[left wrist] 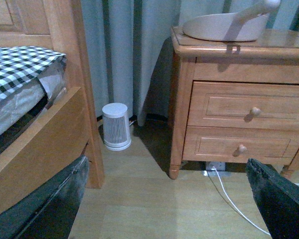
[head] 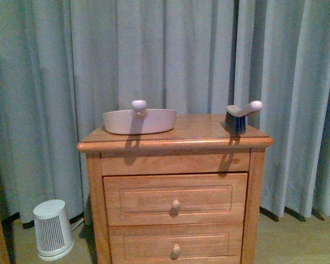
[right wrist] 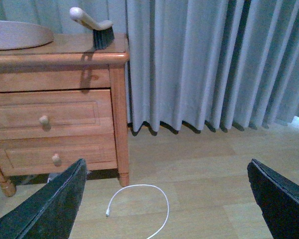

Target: Clean up trash

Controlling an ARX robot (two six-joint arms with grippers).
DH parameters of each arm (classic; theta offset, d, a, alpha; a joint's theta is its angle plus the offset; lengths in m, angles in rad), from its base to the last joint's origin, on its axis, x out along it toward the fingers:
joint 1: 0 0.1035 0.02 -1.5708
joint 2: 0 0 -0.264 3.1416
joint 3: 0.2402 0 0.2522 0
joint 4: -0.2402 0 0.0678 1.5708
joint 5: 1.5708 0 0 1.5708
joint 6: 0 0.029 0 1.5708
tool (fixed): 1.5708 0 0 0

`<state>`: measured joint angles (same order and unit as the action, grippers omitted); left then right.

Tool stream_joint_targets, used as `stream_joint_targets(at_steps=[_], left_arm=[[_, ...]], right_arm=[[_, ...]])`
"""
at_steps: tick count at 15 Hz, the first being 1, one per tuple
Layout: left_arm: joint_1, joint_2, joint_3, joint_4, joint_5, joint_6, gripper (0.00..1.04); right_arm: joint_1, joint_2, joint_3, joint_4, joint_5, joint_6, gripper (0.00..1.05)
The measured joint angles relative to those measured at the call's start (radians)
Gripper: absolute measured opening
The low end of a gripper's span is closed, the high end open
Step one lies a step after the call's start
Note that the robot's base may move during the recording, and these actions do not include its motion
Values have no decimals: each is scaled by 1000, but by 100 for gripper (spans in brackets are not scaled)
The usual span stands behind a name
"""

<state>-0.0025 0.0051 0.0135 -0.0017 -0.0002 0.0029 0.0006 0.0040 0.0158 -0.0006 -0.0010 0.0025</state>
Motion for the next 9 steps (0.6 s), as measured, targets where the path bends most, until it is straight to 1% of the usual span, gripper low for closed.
stream_joint_targets(at_steps=[9], left_arm=[[0, 0, 0, 0, 0, 0, 97]], right_arm=[[0, 0, 0, 0, 0, 0, 97]])
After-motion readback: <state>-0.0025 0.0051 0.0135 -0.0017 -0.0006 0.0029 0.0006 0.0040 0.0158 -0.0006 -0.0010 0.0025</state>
